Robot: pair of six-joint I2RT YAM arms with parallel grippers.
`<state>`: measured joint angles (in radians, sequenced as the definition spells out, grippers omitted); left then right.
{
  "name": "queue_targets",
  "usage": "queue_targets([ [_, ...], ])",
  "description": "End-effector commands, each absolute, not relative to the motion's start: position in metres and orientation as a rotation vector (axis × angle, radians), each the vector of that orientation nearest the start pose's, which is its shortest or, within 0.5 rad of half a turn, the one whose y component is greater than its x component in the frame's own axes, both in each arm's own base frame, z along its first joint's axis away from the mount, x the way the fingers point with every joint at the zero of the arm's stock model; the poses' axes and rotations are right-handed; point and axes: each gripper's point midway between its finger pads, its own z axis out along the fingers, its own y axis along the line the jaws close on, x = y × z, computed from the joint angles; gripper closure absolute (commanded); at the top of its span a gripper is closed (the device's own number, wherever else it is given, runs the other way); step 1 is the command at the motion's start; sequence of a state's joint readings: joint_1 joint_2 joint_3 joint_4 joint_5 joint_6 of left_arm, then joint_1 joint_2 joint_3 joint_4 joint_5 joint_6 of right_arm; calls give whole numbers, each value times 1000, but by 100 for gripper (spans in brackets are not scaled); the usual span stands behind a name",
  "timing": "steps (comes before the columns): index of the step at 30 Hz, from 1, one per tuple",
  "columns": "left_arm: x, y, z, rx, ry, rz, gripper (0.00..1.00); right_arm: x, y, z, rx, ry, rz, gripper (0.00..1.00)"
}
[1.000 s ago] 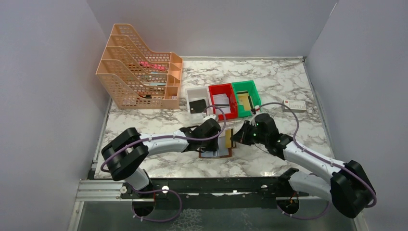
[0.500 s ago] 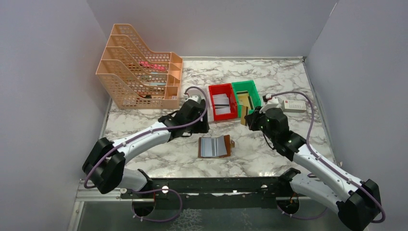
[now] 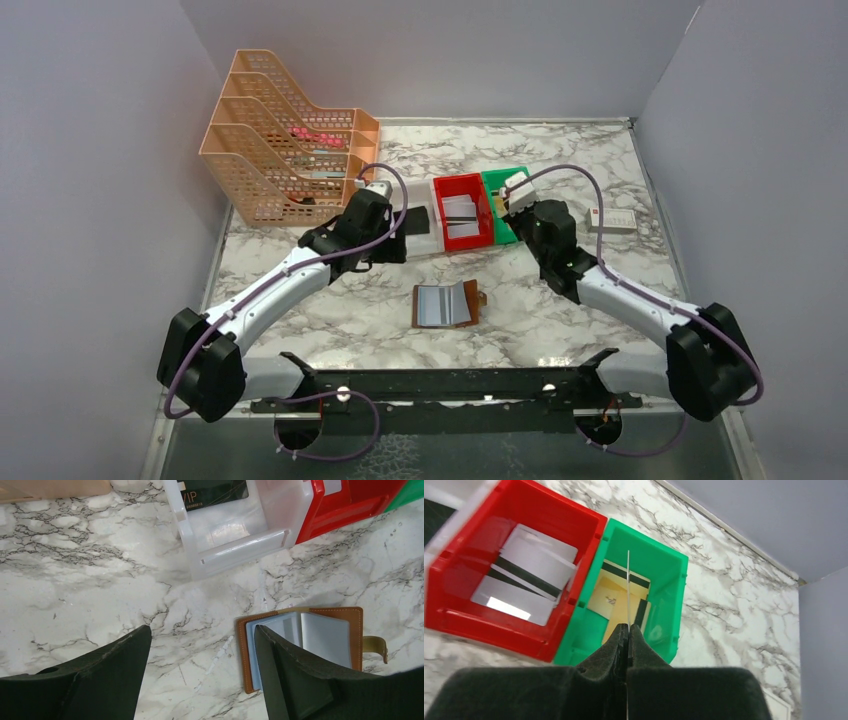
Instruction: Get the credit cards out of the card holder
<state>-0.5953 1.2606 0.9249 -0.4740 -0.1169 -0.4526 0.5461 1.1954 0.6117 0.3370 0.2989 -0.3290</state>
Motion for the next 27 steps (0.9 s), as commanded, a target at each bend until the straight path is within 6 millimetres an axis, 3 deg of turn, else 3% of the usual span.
queue_targets([
  [1,274,-176,134,176,2414,-310,21,395,143,200,-727,1577,-177,97],
  [6,272,-168,140,198,2380,-277,18,413,144,196,-865,1555,-113,99],
  [12,271,-161,132,213,2390,-232,17,423,160,170,-1060,1537,-88,99],
  [18,269,-150,129,227,2378,-176,17,444,144,148,-1125,1584,-225,99],
  [27,264,-144,123,231,2383,-158,17,457,136,125,-1284,1598,-232,97],
])
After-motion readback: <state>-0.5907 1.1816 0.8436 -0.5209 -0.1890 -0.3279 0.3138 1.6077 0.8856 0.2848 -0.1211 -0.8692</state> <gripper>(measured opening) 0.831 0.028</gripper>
